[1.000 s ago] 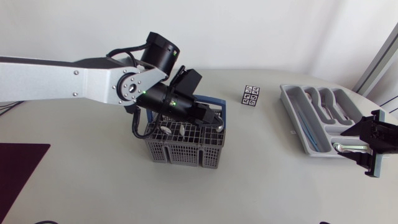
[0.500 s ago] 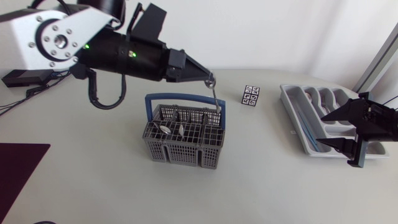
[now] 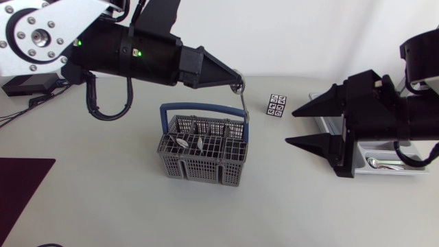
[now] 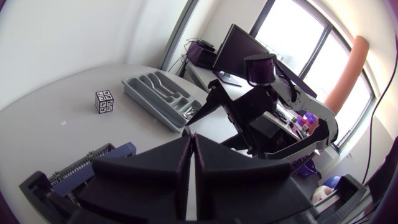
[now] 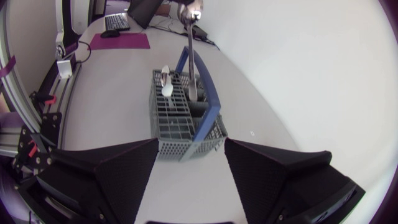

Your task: Transfer all utensils from the basket to the drawer tray.

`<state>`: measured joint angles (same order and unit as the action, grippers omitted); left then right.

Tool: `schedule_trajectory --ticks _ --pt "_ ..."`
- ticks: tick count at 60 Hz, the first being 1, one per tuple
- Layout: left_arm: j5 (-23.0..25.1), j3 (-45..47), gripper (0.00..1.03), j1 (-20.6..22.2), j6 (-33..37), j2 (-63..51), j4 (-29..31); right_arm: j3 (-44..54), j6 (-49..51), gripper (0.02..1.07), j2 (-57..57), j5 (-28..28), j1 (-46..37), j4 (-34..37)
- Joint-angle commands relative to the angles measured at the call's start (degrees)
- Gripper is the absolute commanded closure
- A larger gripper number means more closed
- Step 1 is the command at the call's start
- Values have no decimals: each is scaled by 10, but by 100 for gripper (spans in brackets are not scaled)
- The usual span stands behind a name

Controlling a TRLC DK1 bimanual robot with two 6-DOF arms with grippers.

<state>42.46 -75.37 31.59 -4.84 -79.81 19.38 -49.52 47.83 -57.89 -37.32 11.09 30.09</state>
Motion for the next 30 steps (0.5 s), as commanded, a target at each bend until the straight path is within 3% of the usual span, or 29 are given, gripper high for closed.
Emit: schedule_trajectory --ticks 1,13,30 --pt "7 14 100 5 21 -2 8 -18 -84 30 -12 2 39 -30" --pt "3 20 100 9 41 -11 15 -37 -144 32 -47 37 118 -87" --pt "-7 27 100 15 56 -16 20 -48 -168 67 -106 63 168 -149"
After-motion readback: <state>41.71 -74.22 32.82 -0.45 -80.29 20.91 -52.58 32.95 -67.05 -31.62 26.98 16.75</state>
